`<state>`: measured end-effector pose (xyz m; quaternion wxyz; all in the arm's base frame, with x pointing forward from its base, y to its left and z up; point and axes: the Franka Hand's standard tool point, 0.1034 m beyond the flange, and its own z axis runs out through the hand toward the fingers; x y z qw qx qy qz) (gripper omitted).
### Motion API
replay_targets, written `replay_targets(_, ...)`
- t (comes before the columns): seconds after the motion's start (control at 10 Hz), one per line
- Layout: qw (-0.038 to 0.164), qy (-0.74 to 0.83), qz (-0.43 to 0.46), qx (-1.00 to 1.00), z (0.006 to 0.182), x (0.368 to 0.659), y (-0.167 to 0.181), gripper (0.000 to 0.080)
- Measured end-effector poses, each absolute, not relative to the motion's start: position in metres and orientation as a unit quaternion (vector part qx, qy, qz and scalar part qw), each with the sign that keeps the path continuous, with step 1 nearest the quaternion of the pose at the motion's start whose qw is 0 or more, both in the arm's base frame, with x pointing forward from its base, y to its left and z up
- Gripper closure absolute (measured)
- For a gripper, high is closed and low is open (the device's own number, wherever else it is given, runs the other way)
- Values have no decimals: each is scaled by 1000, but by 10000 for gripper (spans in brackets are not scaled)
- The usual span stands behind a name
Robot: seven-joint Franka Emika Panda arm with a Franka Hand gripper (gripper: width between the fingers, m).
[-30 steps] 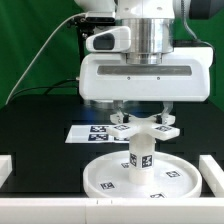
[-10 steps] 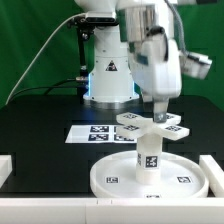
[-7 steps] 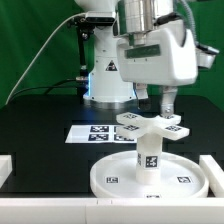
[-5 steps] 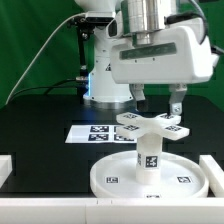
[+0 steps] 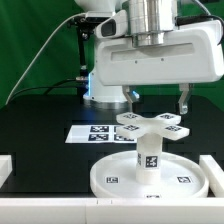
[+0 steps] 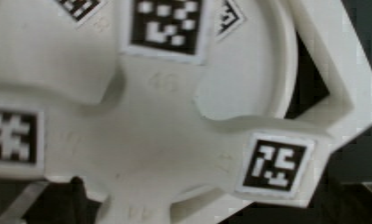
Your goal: Assemble round table
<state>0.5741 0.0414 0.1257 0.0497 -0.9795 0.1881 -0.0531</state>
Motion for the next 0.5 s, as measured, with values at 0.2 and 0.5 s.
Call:
replay_targets(0.2,44,56,-33,-997,123,573,44,151)
replay_targets(0.5,35,59,-49,-996,122,571,40,151)
